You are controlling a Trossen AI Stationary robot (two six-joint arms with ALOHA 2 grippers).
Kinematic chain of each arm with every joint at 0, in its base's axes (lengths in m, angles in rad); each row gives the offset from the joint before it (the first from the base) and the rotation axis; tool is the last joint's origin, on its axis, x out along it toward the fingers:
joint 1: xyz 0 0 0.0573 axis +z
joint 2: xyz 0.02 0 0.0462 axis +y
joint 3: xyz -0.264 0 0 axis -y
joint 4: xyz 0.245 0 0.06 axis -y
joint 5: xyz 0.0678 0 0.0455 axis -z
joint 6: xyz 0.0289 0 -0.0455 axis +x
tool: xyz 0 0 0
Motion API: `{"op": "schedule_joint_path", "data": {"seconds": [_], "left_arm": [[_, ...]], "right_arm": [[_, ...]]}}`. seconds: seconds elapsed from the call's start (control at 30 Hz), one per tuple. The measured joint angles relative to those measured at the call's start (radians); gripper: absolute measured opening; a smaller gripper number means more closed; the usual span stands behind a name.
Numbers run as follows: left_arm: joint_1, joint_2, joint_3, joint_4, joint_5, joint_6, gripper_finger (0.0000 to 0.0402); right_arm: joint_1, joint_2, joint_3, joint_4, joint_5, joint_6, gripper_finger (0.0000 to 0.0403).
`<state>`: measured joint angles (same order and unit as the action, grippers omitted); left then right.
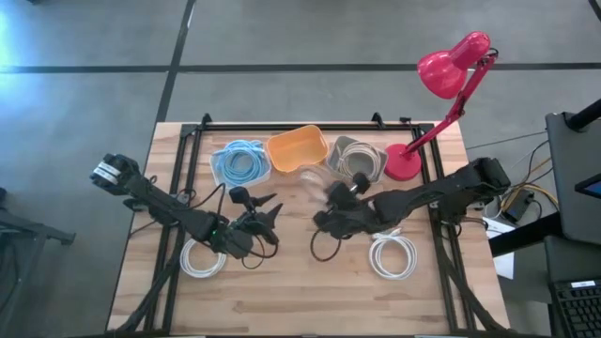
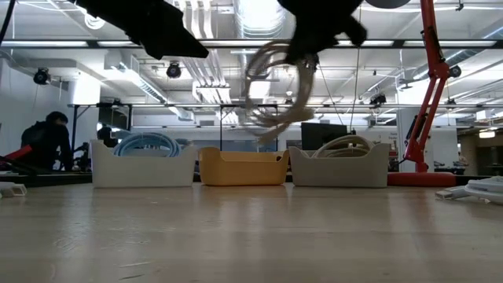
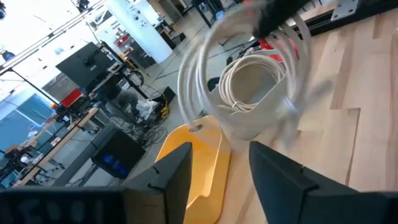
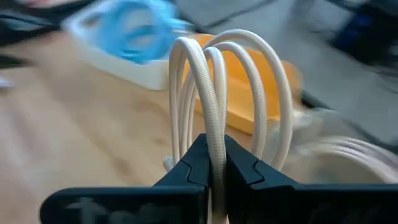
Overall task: Pick & Place USB Port
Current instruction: Put the brown charger cable into the gray bin
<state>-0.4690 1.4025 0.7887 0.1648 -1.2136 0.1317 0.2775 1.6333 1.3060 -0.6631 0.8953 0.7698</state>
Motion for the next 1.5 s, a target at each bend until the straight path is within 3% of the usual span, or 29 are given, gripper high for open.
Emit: {"op": "schedule_joint_path", "data": {"seconds": [0.2,0.3,0.6,0.83,1.1,1.33,1.5], "left_arm": [[0.0,0.0,-0.003,-0.005,0.037,-0.032,0.0172],[0.0,0.0,-0.003,-0.005,0.053,-0.035,0.0172],[0.0,0.0,-0.004,-0.005,0.053,-0.035,0.0172],[0.0,0.0,-0.004,-0.007,0.053,-0.035,0.0172],[0.0,0.0,-0.004,-0.007,0.053,-0.036,0.0172],[0.0,0.0,-0.004,-0.008,0.053,-0.056,0.0172],[0.001,0.0,-0.005,-0.008,0.054,-0.056,0.0172]], "right_arm": [[-0.033,-0.072,-0.002,-0.367,0.072,0.261,0.0013],[-0.054,-0.083,-0.002,-0.49,0.122,0.297,0.0013],[-0.173,-0.08,-0.037,-0.521,0.156,0.221,0.0013],[-0.248,-0.103,-0.156,-0.373,0.089,0.136,0.0013],[-0.327,-0.242,-0.294,0.037,-0.038,-0.209,0.0013],[-0.426,-0.377,-0.513,0.206,-0.154,-0.205,0.0013],[-0.446,-0.418,-0.689,0.415,-0.152,-0.247,0.0013]]}}
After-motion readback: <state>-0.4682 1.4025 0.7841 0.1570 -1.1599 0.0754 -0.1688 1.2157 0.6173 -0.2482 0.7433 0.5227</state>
